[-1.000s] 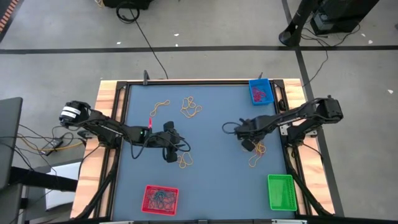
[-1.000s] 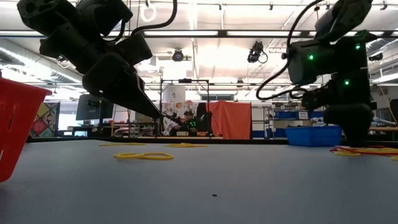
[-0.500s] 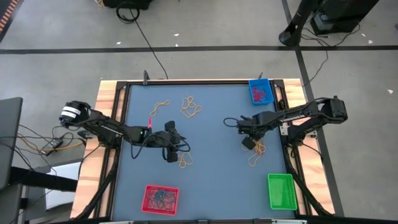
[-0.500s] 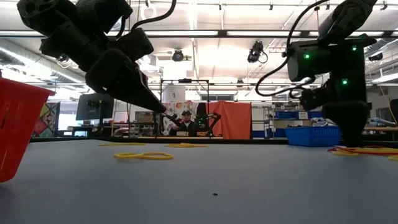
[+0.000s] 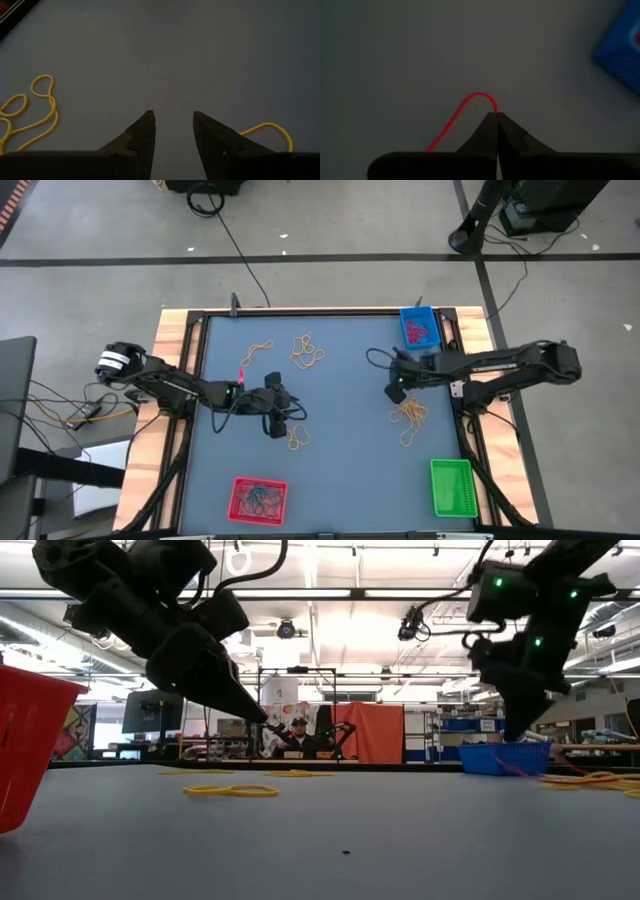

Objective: Sort rubber bands into baskets
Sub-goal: Put the red rubber band into the blue bin

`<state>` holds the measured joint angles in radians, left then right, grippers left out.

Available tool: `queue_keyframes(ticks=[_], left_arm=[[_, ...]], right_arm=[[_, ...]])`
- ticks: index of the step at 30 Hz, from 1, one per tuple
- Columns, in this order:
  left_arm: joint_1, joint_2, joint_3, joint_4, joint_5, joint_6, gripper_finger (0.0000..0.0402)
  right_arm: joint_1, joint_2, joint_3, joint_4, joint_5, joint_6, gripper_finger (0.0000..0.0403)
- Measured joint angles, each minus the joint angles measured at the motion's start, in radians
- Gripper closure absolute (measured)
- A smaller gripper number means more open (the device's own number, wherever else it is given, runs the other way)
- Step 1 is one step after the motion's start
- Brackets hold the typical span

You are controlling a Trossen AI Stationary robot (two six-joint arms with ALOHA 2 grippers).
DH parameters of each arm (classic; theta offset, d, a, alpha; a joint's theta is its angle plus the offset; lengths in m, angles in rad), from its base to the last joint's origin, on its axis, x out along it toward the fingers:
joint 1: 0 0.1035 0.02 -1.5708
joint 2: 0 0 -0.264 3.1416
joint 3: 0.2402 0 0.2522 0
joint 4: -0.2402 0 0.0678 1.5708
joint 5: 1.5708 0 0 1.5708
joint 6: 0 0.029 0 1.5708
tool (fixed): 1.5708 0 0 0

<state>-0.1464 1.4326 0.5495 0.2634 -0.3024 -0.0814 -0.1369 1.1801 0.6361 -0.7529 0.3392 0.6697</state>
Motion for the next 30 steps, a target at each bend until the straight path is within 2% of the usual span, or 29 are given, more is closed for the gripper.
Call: queue_keyframes(ticks=[4,9,17,22,30], left_arm=[[0.002,0.0,0.0,0.0,0.031,-0.005,0.0264],[0.002,0.0,0.0,0.0,0.032,-0.004,0.0264],[0.002,0.0,0.0,0.001,0.033,0.001,0.0264],[0.002,0.0,0.0,0.0,0.036,0.002,0.0264],[0.002,0.0,0.0,0.002,0.053,0.002,0.0264]], right_arm=[[-0.003,-0.092,0.0,0.007,0.003,0.009,0.0398],[0.017,-0.211,0.001,0.05,-0.081,0.008,0.0398],[0.023,-0.363,0.002,0.162,-0.093,-0.029,0.0398],[0.027,-0.421,0.002,0.252,-0.138,-0.042,0.0398],[0.033,-0.452,0.002,0.415,-0.152,-0.08,0.0398]])
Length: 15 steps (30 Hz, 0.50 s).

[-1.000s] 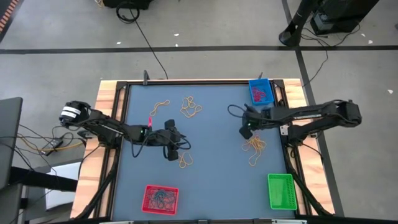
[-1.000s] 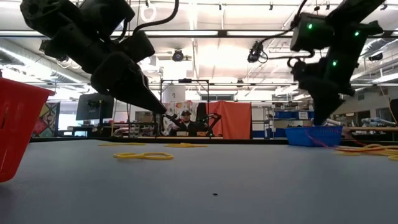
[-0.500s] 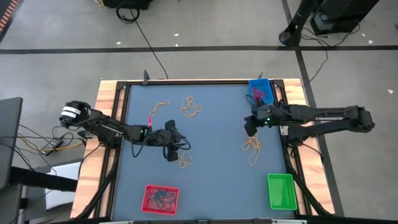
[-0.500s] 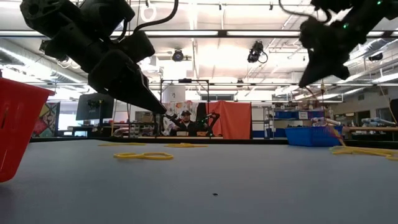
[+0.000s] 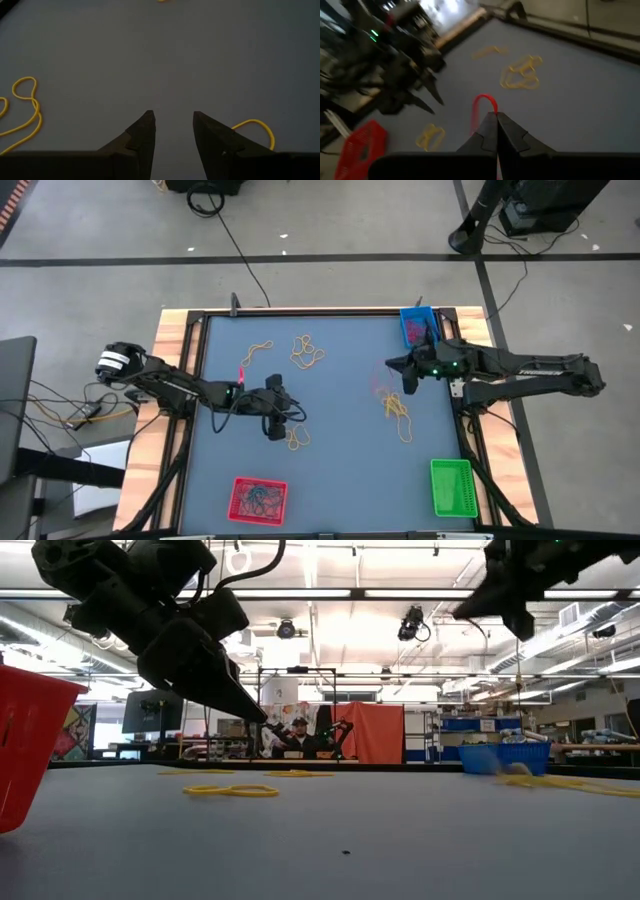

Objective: Sort rubber bands into baskets
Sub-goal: Put the red rubber band into the blue bin

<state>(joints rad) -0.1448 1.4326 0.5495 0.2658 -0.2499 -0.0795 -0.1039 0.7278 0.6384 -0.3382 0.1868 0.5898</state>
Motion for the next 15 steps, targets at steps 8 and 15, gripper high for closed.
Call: queue_keyframes(ticks=[8,15], left_arm=[[0.0,0.0,0.0,0.03,0.057,0.026,0.0264],[-0.008,0.0,0.0,0.053,0.059,0.005,0.0264]], right_arm=[[-0.002,-0.002,0.001,0.167,-0.062,-0.047,0.0396],[-0.055,-0.001,0.001,0.078,0.199,-0.069,0.0396]])
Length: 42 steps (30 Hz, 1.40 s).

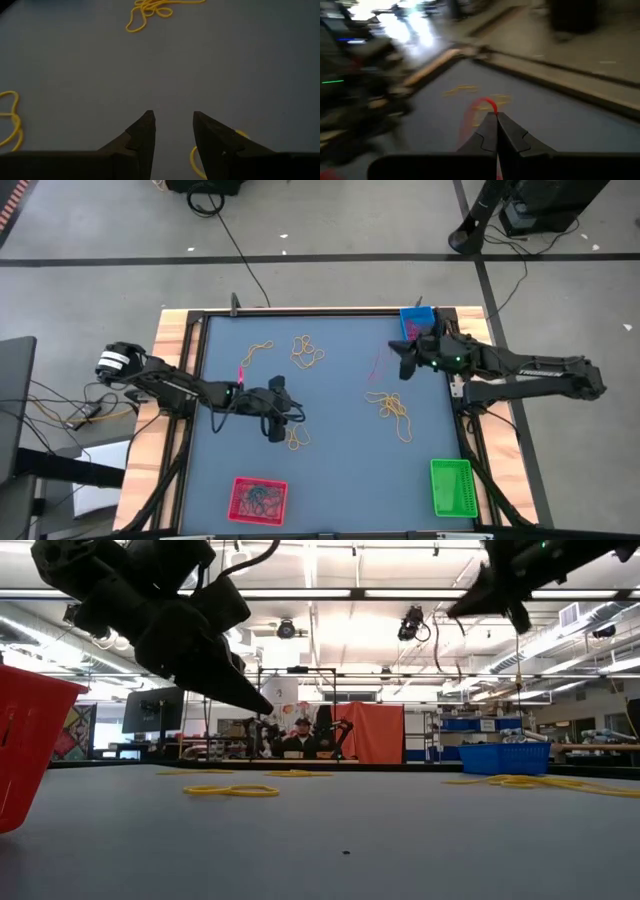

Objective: Sort rubber bands into baskets
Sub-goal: Put the red rubber band into the blue bin, then put the yellow rubber band into the green bin

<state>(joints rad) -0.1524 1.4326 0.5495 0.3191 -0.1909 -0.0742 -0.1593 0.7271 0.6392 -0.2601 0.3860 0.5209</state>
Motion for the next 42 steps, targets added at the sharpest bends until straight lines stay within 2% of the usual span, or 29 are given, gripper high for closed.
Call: queue_keyframes(ticks=[9,13,24,31,38,42], left_arm=[[-0.005,0.0,0.0,0.052,0.002,0.01,0.0264],[-0.005,0.0,0.0,0.053,0.002,0.036,0.0264],[-0.005,0.0,0.0,0.058,0.002,0.043,0.0264],[-0.005,0.0,0.0,0.056,0.001,0.043,0.0264],[-0.005,0.0,0.0,0.056,0.0,0.044,0.0264],[-0.005,0.0,0.0,0.055,-0.001,0.044,0.0264]], right_arm=[[-0.112,0.002,0.0,-0.096,0.413,-0.049,0.0396],[-0.202,0.013,0.0,-0.135,0.51,-0.08,0.0396],[-0.448,0.126,0.0,-0.163,0.447,-0.131,0.039],[-0.542,0.237,0.0,-0.167,0.338,-0.123,0.0337],[-0.589,0.329,0.0,-0.183,0.275,-0.075,0.0284],[-0.591,0.34,0.0,-0.192,0.159,-0.092,0.0271]])
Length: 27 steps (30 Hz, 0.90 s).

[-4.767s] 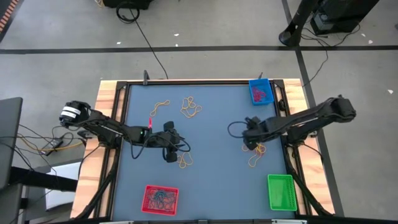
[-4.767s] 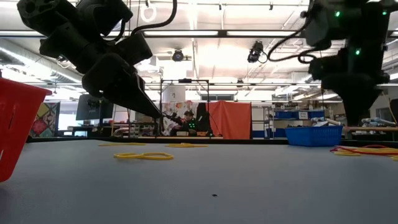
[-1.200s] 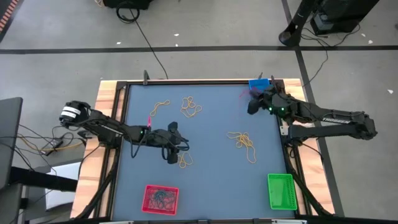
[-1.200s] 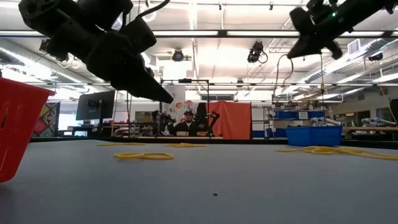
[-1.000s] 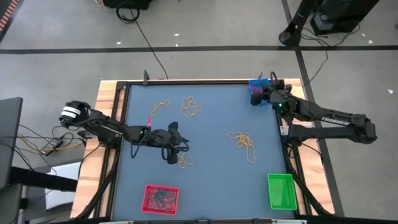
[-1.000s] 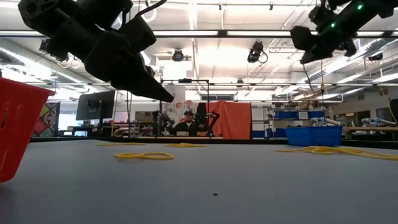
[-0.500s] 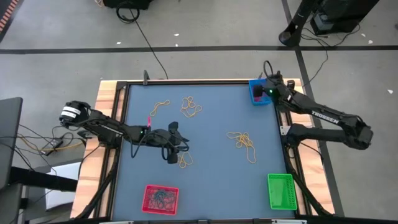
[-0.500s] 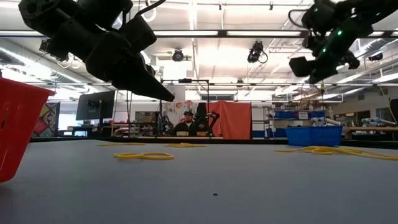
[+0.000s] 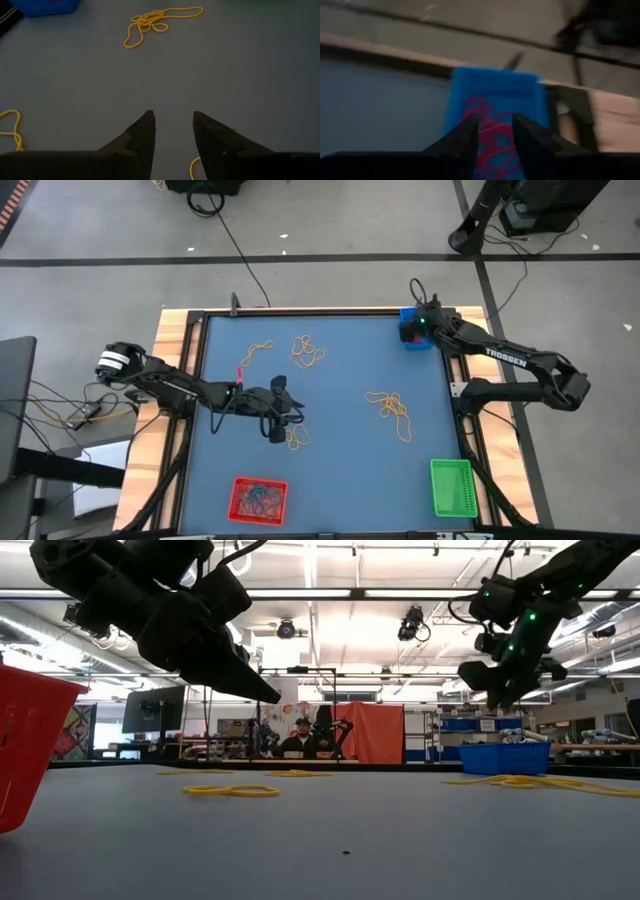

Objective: Sort rubber bands into baskets
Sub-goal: Put the yellow rubber band into the green bin

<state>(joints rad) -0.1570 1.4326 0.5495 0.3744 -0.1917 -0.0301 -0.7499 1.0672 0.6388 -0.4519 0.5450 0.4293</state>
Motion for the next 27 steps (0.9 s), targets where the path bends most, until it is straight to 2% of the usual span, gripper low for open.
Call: queue_keyframes(ticks=[5,9,11,17,27], left_arm=[[0.001,0.0,0.0,0.0,-0.024,0.001,0.0264],[0.0,0.0,0.0,0.0,-0.035,0.017,0.0264],[0.0,0.0,0.0,-0.001,-0.035,0.022,0.0264],[0.0,0.0,0.0,-0.001,-0.036,0.021,0.0264],[0.0,0.0,0.0,-0.001,-0.036,0.02,0.0264]], right_arm=[[0.033,-0.014,0.0,0.001,-0.3,-0.114,0.0276],[0.091,-0.015,0.0,-0.015,-0.515,-0.111,0.0283],[0.138,-0.005,0.0,-0.032,-0.575,-0.078,0.0284],[0.331,0.05,-0.029,-0.053,-0.577,0.075,0.0285],[0.63,0.152,-0.044,-0.031,-0.432,0.227,0.0298]])
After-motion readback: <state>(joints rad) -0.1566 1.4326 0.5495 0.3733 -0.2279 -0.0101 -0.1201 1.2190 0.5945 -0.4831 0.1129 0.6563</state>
